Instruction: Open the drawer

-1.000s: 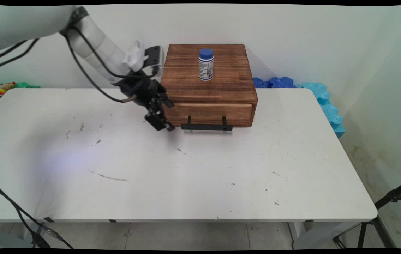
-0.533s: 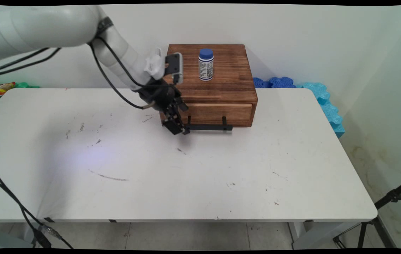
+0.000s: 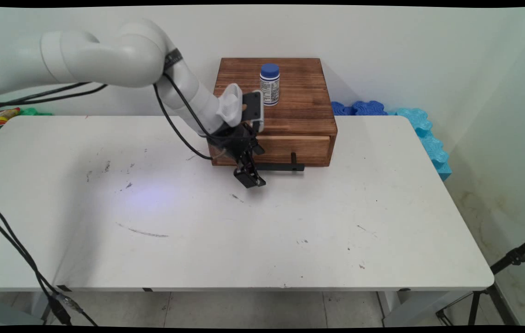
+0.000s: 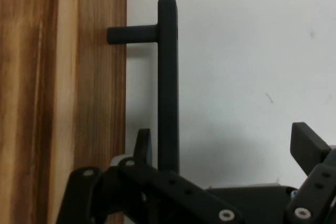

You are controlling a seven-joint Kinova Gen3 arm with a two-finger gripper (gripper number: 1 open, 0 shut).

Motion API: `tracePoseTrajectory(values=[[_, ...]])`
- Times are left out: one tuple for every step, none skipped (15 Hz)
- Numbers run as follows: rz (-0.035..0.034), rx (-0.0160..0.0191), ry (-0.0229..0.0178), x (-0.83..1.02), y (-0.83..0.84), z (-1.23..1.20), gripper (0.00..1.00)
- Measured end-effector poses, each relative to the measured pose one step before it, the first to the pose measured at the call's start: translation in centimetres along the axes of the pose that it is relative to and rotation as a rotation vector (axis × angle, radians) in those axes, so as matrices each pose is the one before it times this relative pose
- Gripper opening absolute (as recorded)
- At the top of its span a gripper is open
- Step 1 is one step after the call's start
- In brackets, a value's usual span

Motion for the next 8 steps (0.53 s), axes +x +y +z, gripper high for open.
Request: tracePoseTrajectory(values=[[0.00652,0.00342,-0.00200,0.085,0.117,0.488,1.00],[0.00365,0.00208,-0.00134,0.037,0.074,0.298,1.00],[0.00541,0.00259,-0.00196,0.057,0.114,0.451,1.00],[0.00370,0.00161,-0.00116,0.051,0.068,0.295,1.00],[0.00482,0.00291,-0.00185,0.052,0.093,0.421,1.00],[0.00445,0.00323,-0.00208,0.046,0.102,0.462,1.00],[0.00416,0.00324,-0.00195,0.062,0.082,0.446,1.00],[0.00289,0.00274,-0.00162,0.045,0.056,0.368,1.00]])
